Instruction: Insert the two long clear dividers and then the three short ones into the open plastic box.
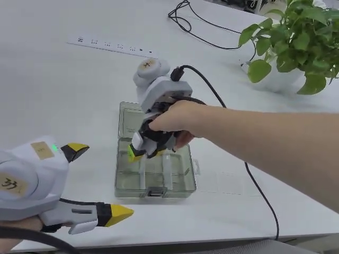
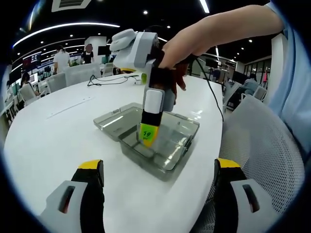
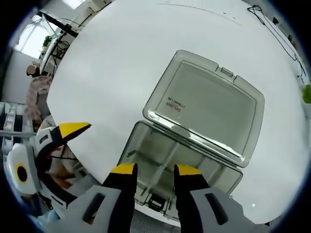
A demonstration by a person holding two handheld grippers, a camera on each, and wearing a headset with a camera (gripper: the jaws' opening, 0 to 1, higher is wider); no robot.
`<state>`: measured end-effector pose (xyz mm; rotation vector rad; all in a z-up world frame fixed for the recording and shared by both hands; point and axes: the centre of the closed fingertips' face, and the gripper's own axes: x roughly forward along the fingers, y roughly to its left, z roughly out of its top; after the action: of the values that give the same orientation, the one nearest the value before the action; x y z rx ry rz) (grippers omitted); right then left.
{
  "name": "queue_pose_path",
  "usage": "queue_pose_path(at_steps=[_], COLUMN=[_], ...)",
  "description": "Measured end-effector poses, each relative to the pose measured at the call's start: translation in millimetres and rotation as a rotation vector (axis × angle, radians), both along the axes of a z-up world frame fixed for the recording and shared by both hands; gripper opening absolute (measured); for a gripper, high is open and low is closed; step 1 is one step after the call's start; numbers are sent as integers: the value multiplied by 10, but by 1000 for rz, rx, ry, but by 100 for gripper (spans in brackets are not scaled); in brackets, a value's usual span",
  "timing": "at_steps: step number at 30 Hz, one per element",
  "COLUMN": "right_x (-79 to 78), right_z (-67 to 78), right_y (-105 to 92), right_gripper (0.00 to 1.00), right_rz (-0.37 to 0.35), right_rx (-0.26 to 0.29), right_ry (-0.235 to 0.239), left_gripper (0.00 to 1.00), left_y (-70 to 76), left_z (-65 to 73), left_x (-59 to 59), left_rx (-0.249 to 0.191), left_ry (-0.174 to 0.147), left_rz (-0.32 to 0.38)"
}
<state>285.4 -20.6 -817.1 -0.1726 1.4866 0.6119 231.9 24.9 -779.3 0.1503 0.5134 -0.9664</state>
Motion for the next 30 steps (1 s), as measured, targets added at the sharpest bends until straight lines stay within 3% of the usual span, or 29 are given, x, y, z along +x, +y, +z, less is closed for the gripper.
queue_pose_path(at_steps=[3, 6, 9, 12, 14, 15, 19, 20, 26, 28, 30], right_x=[-52, -72, -122, -159, -165, -117, -183, -179, -207, -201, -228], right_z=[34, 34, 22, 58, 95, 116, 125, 130, 169, 214, 248], right_y=[66, 78, 77, 143, 186, 254, 238, 264, 273, 295, 271], right_gripper=[39, 51, 60, 67, 72, 75, 81, 83, 98, 100, 100], right_rz=[-13, -20, 41, 45, 64, 111, 160, 187, 215, 254, 243], right_rx=[60, 74, 70, 110, 131, 169, 142, 158, 179, 206, 211], right_ry=[14, 11, -11, -15, -38, -93, -114, -139, -185, -219, -213], left_gripper=[96, 96, 96, 96, 96, 97, 97, 97, 97, 97, 96], left_y=[-16, -31, -47, -54, -52, -49, -33, -28, -8, -4, -4], left_z=[-2, -9, -8, 0, 8, 12, 17, 24, 26, 26, 22], left_x=[-4, -9, -12, -9, -6, -5, -3, -1, -10, -19, -26], left_rx=[1, 2, 2, 1, 1, 0, 4, 3, 5, 7, 7], left_ry=[1, 3, 2, 1, -1, -1, -2, -5, -4, -5, -1], left_rz=[-2, -5, -8, -8, -8, -7, -5, -3, 3, 4, 6])
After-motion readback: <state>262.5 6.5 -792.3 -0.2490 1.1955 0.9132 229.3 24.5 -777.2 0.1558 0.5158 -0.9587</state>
